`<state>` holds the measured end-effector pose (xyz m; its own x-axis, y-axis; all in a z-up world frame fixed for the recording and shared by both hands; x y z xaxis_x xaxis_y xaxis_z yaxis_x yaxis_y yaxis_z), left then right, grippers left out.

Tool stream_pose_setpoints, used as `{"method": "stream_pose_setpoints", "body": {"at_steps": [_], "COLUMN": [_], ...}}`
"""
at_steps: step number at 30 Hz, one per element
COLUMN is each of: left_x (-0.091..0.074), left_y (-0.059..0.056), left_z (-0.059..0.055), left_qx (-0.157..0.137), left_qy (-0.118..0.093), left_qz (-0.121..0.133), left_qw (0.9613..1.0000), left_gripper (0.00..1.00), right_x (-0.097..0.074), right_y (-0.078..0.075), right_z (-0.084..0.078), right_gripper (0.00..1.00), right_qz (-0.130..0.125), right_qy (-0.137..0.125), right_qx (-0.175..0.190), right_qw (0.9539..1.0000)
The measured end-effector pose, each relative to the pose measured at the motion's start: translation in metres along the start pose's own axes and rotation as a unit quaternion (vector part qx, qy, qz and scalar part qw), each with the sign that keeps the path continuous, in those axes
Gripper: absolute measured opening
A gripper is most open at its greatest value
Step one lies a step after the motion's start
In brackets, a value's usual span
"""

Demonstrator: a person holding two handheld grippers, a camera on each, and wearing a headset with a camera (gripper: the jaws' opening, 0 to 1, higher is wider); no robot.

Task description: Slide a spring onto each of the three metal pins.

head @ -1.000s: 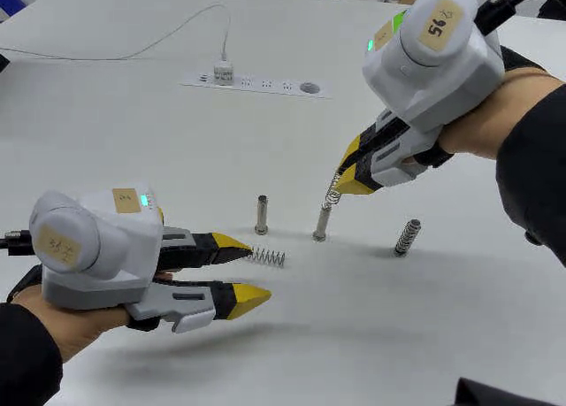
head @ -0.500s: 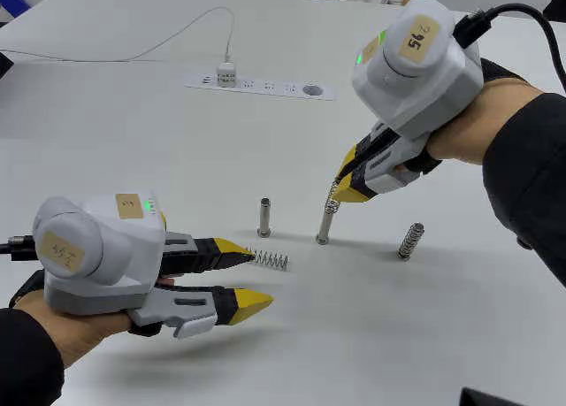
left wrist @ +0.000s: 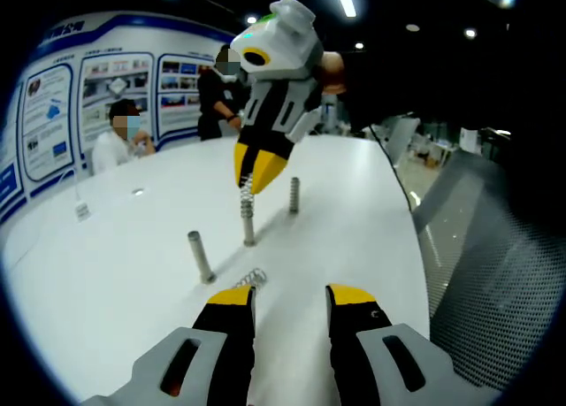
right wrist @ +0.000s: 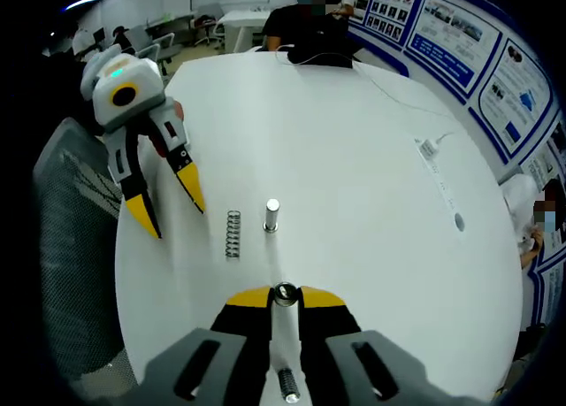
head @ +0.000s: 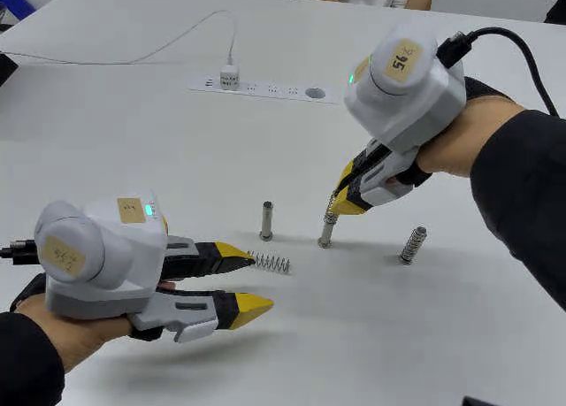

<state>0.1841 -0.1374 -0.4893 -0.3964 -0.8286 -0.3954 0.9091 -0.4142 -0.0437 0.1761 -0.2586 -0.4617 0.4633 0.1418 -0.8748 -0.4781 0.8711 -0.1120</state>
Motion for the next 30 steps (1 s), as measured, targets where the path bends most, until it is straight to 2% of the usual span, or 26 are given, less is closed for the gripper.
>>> {"method": "stream_pose_setpoints", "body": {"at_steps": [16, 30], "left_x": [0.001, 0.0], "left_y": [0.001, 0.001], "left_z": [-0.003, -0.004], "left_qx": [-0.002, -0.005], "left_qy": [0.001, 0.0], "left_qz": [0.0, 0.003], "left_qw": [1.0, 1.0], "left_gripper": [0.32, 0.33], "right_x": [0.023, 0.029], "right_y": [-0.001, 0.002], "right_z": [-0.012, -0.022], "right_gripper": [0.12, 0.14], "right_qz": [0.005, 0.004], "right_qy": [0.018, 0.022], "right_qx": [0.014, 0.024], "right_qw": [0.9997, 0.9995]}}
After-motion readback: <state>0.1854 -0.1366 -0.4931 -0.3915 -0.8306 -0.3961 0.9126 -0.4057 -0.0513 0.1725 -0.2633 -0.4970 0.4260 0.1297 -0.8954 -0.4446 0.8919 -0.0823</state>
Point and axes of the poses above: the centre of the closed fingertips' face, and the gripper's own axes: x roughly forward along the fingers, y roughly to its left, z roughly out of its top, the point moved 2 cm from there along -x, roughly backward along the fingers, and after that the axes turned 1 degree about -y, right-handed, at the moved point
